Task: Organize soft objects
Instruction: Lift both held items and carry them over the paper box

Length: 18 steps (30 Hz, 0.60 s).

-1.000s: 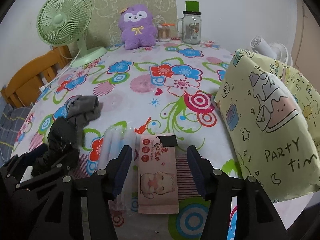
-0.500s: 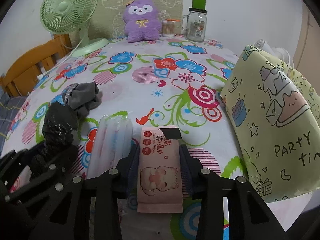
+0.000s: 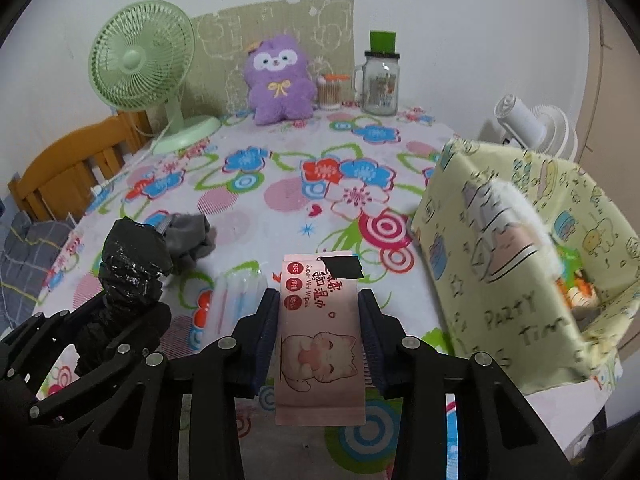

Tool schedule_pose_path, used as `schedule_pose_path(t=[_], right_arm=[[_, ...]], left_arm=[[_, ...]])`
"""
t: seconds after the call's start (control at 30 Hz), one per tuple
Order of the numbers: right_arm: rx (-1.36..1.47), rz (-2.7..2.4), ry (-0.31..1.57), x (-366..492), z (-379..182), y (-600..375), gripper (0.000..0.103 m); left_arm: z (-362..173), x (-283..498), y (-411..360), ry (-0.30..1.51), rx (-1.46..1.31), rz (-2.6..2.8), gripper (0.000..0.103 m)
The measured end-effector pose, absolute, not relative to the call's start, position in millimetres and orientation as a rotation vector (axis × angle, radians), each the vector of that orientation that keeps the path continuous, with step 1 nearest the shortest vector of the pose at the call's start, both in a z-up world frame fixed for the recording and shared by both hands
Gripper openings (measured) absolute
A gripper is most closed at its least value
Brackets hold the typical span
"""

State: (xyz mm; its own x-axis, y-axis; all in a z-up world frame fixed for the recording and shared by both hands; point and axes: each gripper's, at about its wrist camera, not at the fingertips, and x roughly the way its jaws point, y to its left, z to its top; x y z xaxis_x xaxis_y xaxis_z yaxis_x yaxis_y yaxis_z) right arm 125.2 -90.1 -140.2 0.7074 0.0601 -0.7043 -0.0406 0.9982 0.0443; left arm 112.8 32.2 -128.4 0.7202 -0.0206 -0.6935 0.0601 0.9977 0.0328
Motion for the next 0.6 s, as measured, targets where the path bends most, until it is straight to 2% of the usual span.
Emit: schedule_pose_path(t=[0.6], right_arm=[[0.027, 0.051, 0.644, 104.0, -85.2, -107.8, 0.042]], left_arm=[[-78.1, 99.4, 17.1, 0.662, 0.056, -0.066, 0.044]])
